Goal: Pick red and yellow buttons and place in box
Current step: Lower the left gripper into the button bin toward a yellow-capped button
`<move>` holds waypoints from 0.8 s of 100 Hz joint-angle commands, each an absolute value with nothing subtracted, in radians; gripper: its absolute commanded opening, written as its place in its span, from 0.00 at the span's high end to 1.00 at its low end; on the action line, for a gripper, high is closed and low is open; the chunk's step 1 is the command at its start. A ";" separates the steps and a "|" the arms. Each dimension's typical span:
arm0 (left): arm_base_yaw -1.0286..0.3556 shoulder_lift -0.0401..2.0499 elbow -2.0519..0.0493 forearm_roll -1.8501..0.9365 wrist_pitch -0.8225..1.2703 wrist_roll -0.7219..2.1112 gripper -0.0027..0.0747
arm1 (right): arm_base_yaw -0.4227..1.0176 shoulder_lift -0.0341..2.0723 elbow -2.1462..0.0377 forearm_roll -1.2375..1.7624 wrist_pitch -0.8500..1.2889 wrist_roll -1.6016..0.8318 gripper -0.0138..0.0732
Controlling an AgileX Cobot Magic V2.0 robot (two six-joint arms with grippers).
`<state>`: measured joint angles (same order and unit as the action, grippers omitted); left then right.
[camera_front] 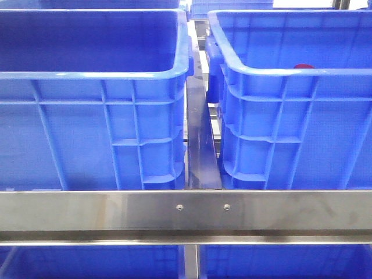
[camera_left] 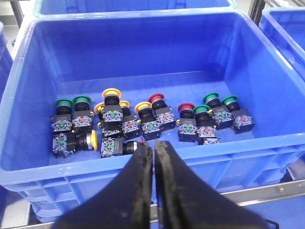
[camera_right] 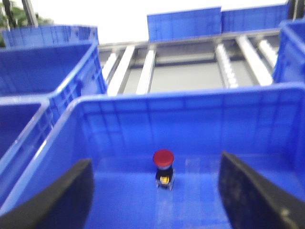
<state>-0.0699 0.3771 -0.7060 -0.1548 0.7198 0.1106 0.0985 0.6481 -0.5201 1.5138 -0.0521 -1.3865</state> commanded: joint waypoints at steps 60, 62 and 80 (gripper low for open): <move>-0.069 0.385 -0.731 -0.164 0.640 0.101 0.99 | 0.091 0.598 -0.539 1.518 -0.057 -1.395 0.92; -0.069 0.385 -0.731 -0.164 0.640 0.101 0.99 | 0.091 0.598 -0.539 1.518 -0.057 -1.395 0.92; -0.069 0.385 -0.731 -0.164 0.640 0.101 0.92 | 0.091 0.598 -0.539 1.518 -0.055 -1.395 0.92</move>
